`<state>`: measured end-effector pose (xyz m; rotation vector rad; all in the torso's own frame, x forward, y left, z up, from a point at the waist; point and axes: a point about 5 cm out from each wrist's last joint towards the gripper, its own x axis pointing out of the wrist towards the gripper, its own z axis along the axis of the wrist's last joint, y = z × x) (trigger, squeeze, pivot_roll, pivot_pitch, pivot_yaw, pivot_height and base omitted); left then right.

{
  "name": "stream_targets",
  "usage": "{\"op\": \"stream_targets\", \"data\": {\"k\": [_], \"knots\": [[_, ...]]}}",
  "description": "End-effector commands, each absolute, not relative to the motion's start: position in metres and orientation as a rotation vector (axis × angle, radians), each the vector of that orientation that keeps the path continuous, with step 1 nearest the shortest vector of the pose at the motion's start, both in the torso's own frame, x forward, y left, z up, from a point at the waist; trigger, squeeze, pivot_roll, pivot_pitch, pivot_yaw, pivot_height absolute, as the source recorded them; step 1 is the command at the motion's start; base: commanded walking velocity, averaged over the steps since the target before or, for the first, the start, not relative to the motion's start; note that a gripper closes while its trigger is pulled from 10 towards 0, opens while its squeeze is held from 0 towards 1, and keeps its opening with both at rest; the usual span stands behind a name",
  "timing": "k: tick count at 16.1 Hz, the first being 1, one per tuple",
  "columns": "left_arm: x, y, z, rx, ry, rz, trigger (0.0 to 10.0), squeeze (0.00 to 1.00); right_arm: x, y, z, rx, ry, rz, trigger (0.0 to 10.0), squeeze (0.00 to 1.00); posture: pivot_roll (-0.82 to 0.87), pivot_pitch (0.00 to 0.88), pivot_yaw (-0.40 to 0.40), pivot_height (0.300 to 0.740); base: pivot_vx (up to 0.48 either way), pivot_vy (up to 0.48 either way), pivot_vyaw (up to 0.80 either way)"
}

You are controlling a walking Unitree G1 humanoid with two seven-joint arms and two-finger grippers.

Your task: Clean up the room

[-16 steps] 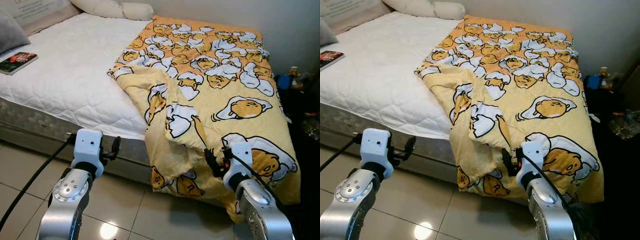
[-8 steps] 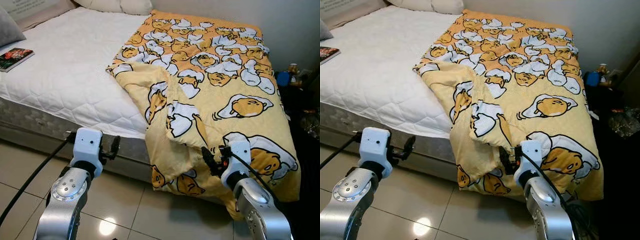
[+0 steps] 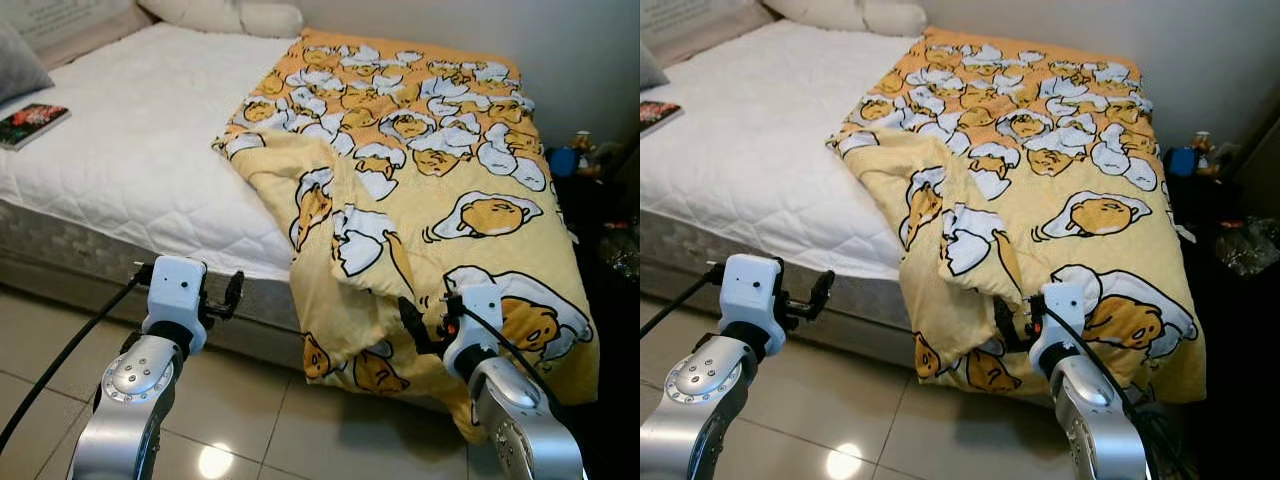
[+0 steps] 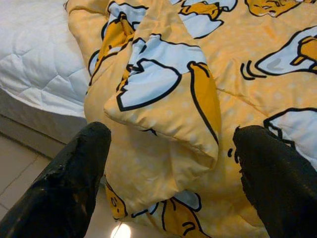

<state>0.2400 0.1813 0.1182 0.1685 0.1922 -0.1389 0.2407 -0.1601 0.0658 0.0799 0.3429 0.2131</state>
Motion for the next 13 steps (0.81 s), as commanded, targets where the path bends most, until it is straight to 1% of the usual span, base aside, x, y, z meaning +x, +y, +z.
{"op": "stream_targets", "data": {"k": [1, 5, 13], "knots": [[0.2407, 0.1786, 0.1189, 0.165, 0.186, -0.160, 10.0, 0.00, 0.2423, -0.1607, 0.0666, 0.027, 0.336, 0.232, 10.0, 0.00, -0.10, 0.000, -0.025, 0.740, 0.356, 0.000, 0.00], [0.2410, 0.1790, 0.1193, 0.171, 0.183, -0.165, 10.0, 0.00, 0.2430, -0.1604, 0.0654, 0.014, 0.339, 0.219, 10.0, 0.00, -0.10, 0.000, -0.026, 0.740, 0.369, 0.000, 0.75], [0.2411, 0.1782, 0.1172, 0.185, 0.190, -0.176, 10.0, 0.00, 0.2446, -0.1640, 0.0640, 0.031, 0.342, 0.196, 10.0, 0.00, -0.10, 0.000, -0.027, 0.740, 0.339, 0.000, 0.00]]}}
